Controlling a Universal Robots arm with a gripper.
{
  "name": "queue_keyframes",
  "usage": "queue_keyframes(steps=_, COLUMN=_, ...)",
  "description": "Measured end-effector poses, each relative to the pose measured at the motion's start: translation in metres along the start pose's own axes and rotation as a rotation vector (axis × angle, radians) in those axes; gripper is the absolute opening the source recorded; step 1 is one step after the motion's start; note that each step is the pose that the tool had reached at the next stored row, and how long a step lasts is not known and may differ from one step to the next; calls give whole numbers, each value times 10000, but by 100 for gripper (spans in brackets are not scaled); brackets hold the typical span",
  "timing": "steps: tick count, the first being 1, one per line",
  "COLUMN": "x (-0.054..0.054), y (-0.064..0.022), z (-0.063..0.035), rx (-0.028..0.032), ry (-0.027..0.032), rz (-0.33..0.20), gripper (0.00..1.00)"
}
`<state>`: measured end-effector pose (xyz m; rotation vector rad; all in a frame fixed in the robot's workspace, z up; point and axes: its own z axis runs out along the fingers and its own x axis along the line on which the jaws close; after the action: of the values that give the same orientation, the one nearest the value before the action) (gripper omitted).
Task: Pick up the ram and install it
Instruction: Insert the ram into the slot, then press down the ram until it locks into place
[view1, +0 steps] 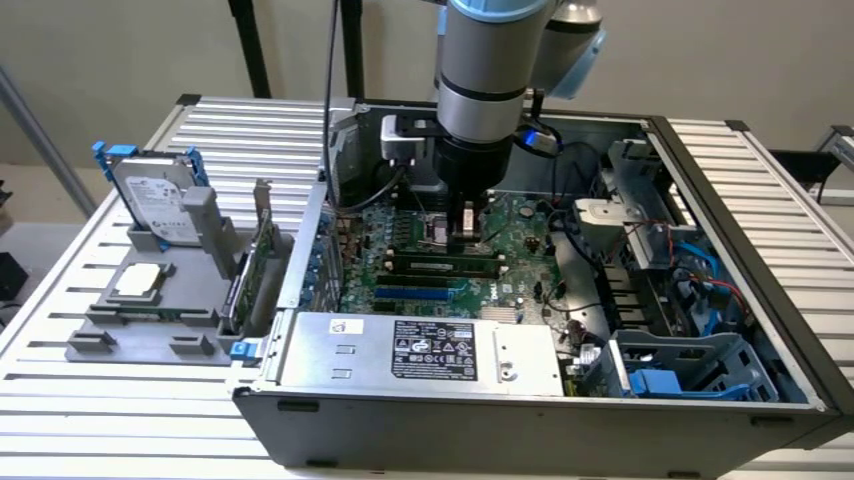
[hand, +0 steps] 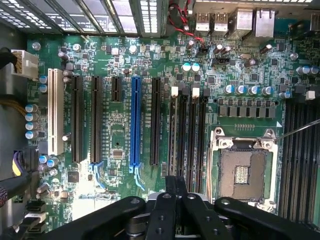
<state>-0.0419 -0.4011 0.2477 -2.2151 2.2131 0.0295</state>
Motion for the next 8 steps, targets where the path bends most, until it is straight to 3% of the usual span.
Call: queue_keyframes(steps=8, x=0, y=0, z=-1, rx=-1, ry=1, rz=0, gripper=11)
